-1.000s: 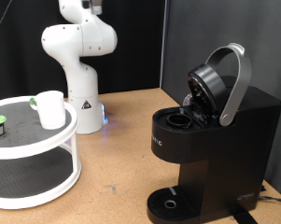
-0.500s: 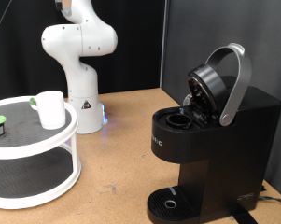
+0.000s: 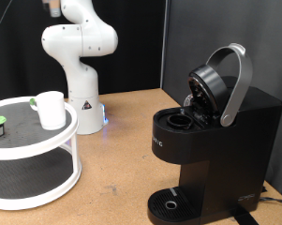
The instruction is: Make a cup of coffee with the keurig machine
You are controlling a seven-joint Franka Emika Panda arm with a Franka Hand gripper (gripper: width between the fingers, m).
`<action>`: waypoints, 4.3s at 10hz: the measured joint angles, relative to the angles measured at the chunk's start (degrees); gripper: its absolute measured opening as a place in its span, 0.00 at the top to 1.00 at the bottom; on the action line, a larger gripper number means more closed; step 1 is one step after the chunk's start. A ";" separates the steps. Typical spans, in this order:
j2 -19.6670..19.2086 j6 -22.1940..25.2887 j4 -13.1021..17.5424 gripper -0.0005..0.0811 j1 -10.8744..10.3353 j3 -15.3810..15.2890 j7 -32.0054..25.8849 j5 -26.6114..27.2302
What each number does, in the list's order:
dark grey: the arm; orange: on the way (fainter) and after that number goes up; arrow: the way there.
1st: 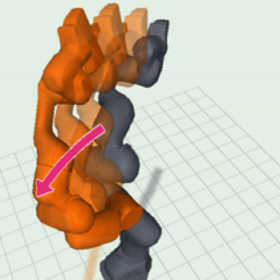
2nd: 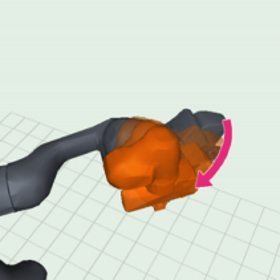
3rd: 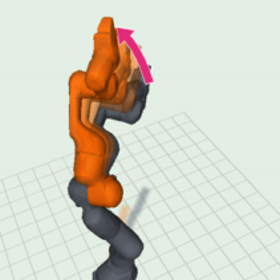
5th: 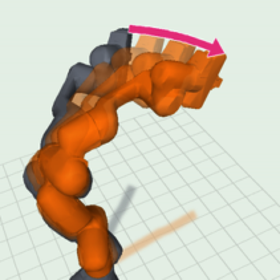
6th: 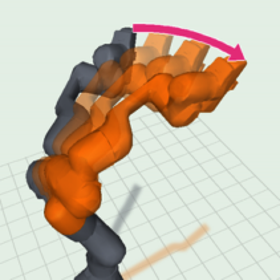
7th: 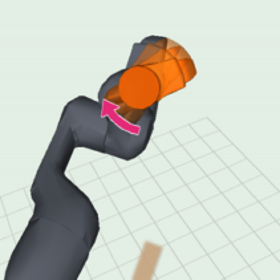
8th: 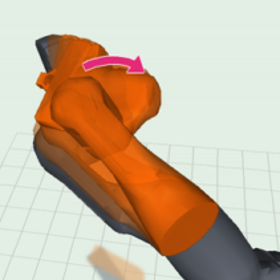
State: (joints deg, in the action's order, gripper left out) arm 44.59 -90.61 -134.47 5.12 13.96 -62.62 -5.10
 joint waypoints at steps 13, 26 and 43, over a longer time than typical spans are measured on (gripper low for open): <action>-2.97 -0.25 2.82 0.01 0.67 13.07 -20.99 -7.18; -10.88 -13.74 -1.52 0.01 -3.38 26.22 -52.00 -10.32; -22.30 -33.25 -9.48 0.01 -3.77 28.28 -56.36 -11.54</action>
State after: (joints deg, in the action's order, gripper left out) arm 22.29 -123.86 -143.95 1.34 42.24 -118.97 -16.64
